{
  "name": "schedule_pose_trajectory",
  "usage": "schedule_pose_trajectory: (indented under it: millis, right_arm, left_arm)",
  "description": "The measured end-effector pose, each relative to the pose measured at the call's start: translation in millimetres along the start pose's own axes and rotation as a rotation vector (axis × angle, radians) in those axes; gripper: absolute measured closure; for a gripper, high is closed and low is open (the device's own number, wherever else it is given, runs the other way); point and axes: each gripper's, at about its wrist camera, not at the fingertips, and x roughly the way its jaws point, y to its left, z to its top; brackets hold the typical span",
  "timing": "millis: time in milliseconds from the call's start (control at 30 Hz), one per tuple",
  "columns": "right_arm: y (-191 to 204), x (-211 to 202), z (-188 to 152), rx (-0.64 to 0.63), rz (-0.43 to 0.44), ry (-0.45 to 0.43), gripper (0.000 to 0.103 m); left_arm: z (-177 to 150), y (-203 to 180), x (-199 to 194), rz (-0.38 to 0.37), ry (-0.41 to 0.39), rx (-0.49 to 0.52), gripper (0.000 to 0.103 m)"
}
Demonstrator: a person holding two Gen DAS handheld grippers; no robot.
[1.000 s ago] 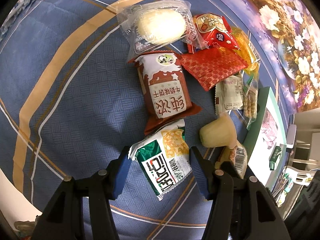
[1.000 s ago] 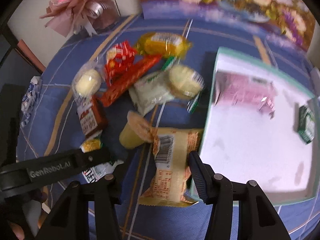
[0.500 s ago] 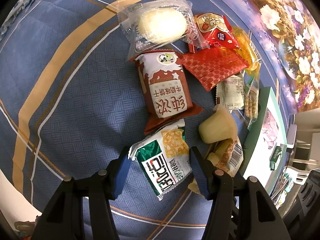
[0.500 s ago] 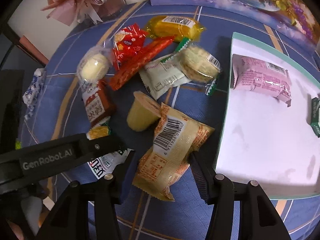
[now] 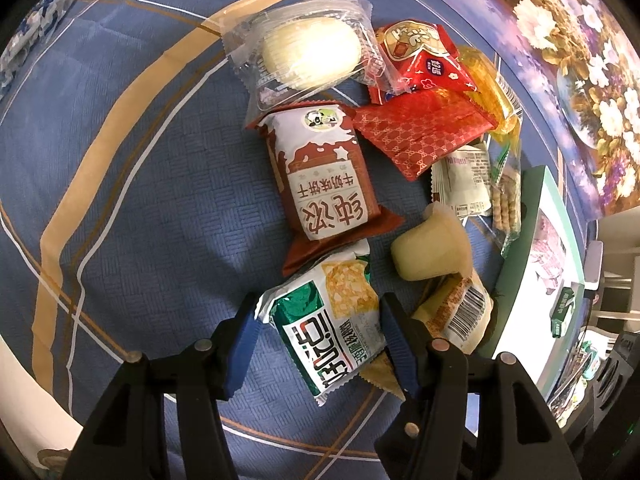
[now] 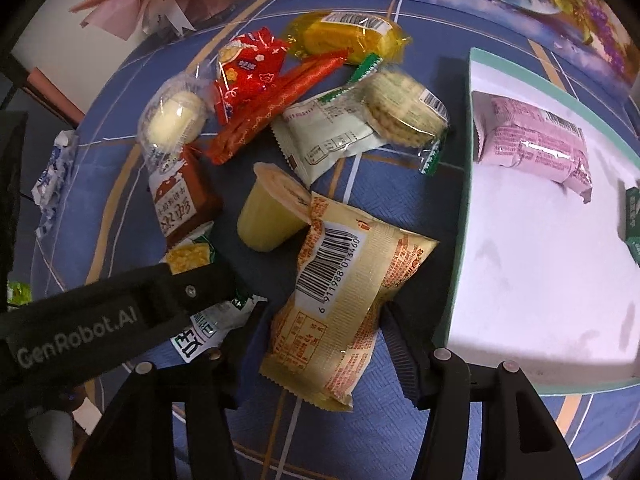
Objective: Organize snacks
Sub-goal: 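Grasp the tan bread packet with the right tool while the left holds the corn bag, then carry the corn snack bag with the left tool while the right carries the bread over the tray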
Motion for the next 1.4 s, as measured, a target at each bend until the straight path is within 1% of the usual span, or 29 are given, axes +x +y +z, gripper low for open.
schedule_pose_trajectory:
  millis: [167,233,300,400,633,867,1000,1067,1133,1200,1233,1300,1367,1400]
  right_arm:
    - [6,0,-7,-0.046,-0.052,-0.014,0.045]
    - [8,0,-8,-0.052,-0.061,-0.016,0.048]
    - [9,-1,-7,-0.049,-0.049,-0.027,0.057]
    - [12,-8,-6,-0.067,-0.017,-0.052,0.061]
    - [23,-28,-4,-0.099,0.007,-0.104,0.062]
    - [12,-59,-3,-0.073,0.041,-0.169,0.062]
    - [-9,-77,-2,-0.034,0.047,-0.196,0.062]
    - [-21,-92,-8,0.005,0.038,-0.212,0.062]
    - [-39,-101,-8,0.057,0.007,-0.242,0.062]
    - [-57,-109,-7,0.111,0.001,-0.261,0.062]
    - [-66,-111,-6,0.141,-0.013,-0.271,0.062]
    - [-90,-118,-7,0.199,-0.079,-0.289,0.062]
    - [-113,-122,-10,0.261,-0.122,-0.284,0.062]
    - [-122,-123,-11,0.285,-0.128,-0.281,0.062]
  left_arm:
    - [-1,-6,-1,0.009,-0.008,0.006,0.041]
    - [-2,-7,-2,0.008,-0.009,0.003,0.041]
    - [-2,-6,-4,0.0,-0.01,-0.001,0.042]
    - [-3,-2,-9,-0.016,-0.015,-0.005,0.045]
    - [-2,2,-31,-0.051,-0.058,-0.01,0.046]
    - [-4,7,-66,-0.074,-0.146,-0.023,0.046]
    - [-6,2,-79,-0.077,-0.173,-0.016,0.046]
    - [-5,-3,-81,-0.078,-0.169,-0.006,0.046]
    - [-6,-15,-81,-0.077,-0.157,0.021,0.046]
    - [-7,-30,-81,-0.081,-0.147,0.051,0.046]
    - [-8,-40,-80,-0.084,-0.142,0.074,0.046]
    - [-11,-56,-78,-0.088,-0.133,0.117,0.046]
    - [-13,-75,-71,-0.09,-0.123,0.161,0.046]
    - [-16,-86,-69,-0.09,-0.116,0.191,0.046]
